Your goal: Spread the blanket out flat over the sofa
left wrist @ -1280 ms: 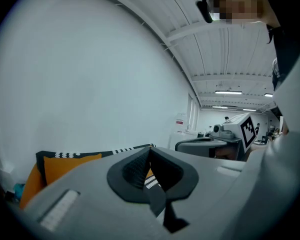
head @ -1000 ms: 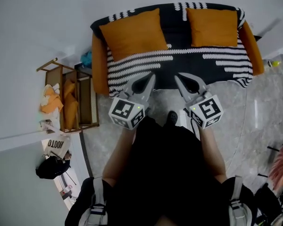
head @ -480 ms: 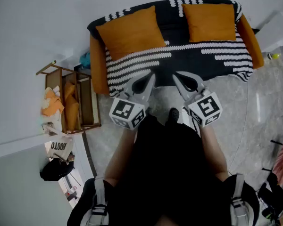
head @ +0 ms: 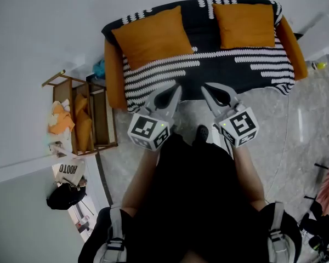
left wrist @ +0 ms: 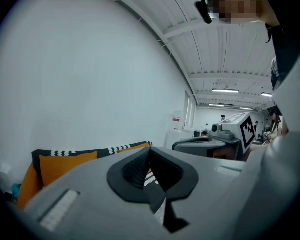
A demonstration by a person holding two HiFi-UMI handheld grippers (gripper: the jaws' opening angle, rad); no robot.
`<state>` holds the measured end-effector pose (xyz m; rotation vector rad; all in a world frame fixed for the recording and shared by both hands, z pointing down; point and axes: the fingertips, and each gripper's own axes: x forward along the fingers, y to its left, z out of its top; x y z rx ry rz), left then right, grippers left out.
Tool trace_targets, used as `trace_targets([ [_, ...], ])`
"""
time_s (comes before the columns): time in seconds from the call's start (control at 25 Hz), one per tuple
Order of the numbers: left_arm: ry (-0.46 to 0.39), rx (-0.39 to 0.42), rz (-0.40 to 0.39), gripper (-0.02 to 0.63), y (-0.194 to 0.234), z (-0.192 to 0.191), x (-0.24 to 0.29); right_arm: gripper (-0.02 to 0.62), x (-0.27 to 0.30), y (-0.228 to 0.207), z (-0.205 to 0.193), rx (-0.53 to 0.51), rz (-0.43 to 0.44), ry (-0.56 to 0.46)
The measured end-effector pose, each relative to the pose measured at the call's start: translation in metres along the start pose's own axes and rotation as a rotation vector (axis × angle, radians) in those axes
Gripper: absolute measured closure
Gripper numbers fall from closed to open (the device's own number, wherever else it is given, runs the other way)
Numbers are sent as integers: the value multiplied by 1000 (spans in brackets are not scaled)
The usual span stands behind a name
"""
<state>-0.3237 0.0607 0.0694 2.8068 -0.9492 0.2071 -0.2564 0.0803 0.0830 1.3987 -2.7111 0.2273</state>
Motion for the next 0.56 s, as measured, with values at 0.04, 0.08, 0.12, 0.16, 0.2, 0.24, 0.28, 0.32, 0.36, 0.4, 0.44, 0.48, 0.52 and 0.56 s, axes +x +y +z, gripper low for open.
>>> trace_targets([
  [0.04, 1, 0, 1, 595, 1, 0, 0, 594, 0, 0, 0, 0, 1, -1],
  [0.08, 2, 0, 3, 595, 2, 0, 0, 594, 1, 0, 1, 0, 2, -3],
  [0.12, 2, 1, 4, 595, 3, 0, 0, 594, 2, 0, 2, 0, 4, -4],
  [0.16, 2, 1, 5, 595, 4, 1, 0, 594, 3, -1, 2, 1, 5, -4],
  [0.2, 2, 1, 5, 595, 5, 1, 1, 594, 4, -2, 3, 2, 6, -5],
  [0.24, 2, 1, 6, 595, 5, 1, 2, 594, 4, -3, 3, 2, 6, -6],
  [0.28, 1, 1, 6, 594, 6, 1, 2, 594, 5, -3, 3, 3, 7, -7],
  [0.32, 1, 1, 7, 595, 5, 1, 2, 594, 4, -3, 3, 2, 7, -7],
  [0.36, 1, 2, 8, 595, 5, 1, 2, 594, 4, -3, 2, 1, 8, -8],
  [0.4, 0, 3, 8, 595, 4, 1, 1, 594, 3, -2, 2, 0, 9, -8],
  [0.44, 1, 5, 7, 595, 3, 1, 1, 594, 3, -1, 3, -2, 9, -9],
  [0.48, 1, 6, 7, 595, 3, 1, 0, 594, 2, 0, 3, -3, 9, -10],
  [0.52, 1, 7, 7, 595, 3, 1, -2, 594, 2, 2, 3, -5, 10, -11],
  [0.56, 2, 7, 7, 595, 2, 1, -3, 594, 2, 3, 4, -6, 10, -13],
])
